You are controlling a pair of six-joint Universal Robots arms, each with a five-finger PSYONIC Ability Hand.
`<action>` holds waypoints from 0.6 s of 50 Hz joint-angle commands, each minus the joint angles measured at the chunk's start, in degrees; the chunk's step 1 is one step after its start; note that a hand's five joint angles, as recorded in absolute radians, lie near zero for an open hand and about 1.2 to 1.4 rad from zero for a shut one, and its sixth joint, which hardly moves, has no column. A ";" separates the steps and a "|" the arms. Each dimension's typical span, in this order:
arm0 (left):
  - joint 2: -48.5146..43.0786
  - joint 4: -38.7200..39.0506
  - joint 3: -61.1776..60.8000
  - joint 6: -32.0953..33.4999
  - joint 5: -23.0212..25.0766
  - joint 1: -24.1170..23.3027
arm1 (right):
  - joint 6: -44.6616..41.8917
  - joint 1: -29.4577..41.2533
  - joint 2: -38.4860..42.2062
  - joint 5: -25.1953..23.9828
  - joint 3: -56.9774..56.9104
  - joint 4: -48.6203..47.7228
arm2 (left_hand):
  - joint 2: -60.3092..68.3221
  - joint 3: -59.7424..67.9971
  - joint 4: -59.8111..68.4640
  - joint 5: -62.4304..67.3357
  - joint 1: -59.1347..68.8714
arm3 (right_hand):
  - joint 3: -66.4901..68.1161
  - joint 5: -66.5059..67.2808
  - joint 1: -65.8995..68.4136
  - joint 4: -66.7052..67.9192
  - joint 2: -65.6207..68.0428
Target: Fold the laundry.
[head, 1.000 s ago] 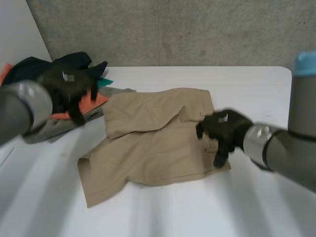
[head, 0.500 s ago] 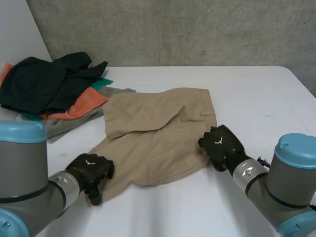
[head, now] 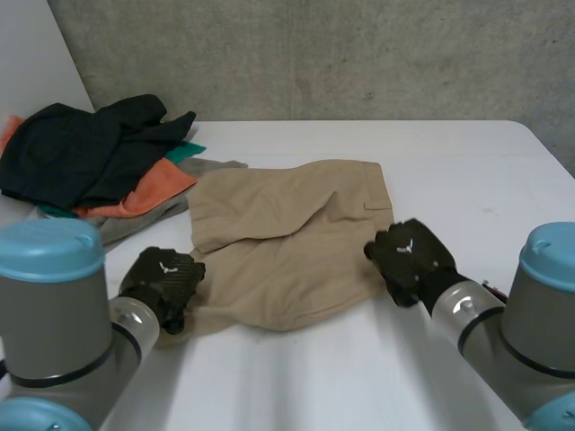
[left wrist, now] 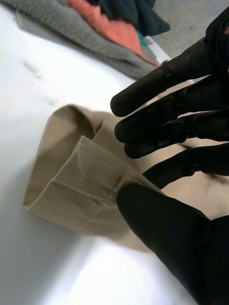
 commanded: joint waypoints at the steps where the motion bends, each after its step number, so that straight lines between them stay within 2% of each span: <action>1: 6.22 -13.98 0.39 6.15 4.62 1.96 | -27.30 -4.70 -5.83 -0.16 1.05 37.13 | 11.60 11.88 11.40 13.35 13.22 | 12.06 12.60 14.87 11.61 12.40; 4: 6.32 -18.92 0.83 8.71 6.83 2.66 | -31.40 -6.74 -6.11 -1.39 0.44 38.89 | 11.60 11.88 11.40 13.35 13.22 | 12.06 12.60 14.87 11.61 12.40; 7: 6.14 -22.98 2.41 10.83 9.20 3.89 | -26.59 -4.90 -6.11 -1.39 -0.88 32.75 | 11.60 11.88 11.40 13.35 13.22 | 12.06 12.60 14.87 11.61 12.40; 11: 4.48 -21.32 7.41 10.39 10.00 5.47 | -14.91 -4.63 -6.37 0.01 -3.60 26.33 | 11.60 11.88 11.40 13.35 13.22 | 10.20 10.75 13.02 9.76 10.54; 12: 3.08 -20.18 9.69 9.70 9.82 5.82 | -9.84 -4.46 -6.46 0.19 -4.22 25.27 | 11.60 11.88 11.40 13.35 13.22 | -18.96 -18.42 -16.14 -19.40 -18.62; 13: 2.28 -19.73 11.01 9.25 9.65 5.92 | -7.52 -4.37 -6.46 0.19 -4.40 24.74 | 11.60 11.88 11.40 13.35 13.22 | -30.41 -29.87 -27.59 -30.85 -30.07; 16: -1.14 -18.77 16.54 7.24 8.07 6.00 | 1.07 -3.24 -7.33 0.19 -4.05 23.42 | 11.60 11.88 11.40 13.35 13.22 | -42.26 -41.71 -39.44 -42.70 -41.92; 19: -3.96 -19.11 20.51 5.74 6.40 5.83 | 5.50 -2.09 -7.51 0.63 -3.61 22.19 | 11.60 11.88 11.40 13.35 13.22 | -49.17 -48.63 -46.36 -49.62 -48.84; 27: -10.38 -20.96 29.65 2.13 2.18 5.21 | 9.02 1.86 -3.83 1.86 -1.06 13.24 | 11.60 11.88 11.40 13.35 13.22 | -49.03 -48.48 -46.21 -49.47 -48.69; 30: -11.35 -21.05 31.85 1.34 1.47 5.39 | 9.37 4.41 0.99 5.88 -1.23 5.69 | 11.60 11.88 11.40 13.35 13.22 | -44.51 -43.96 -41.69 -44.95 -44.17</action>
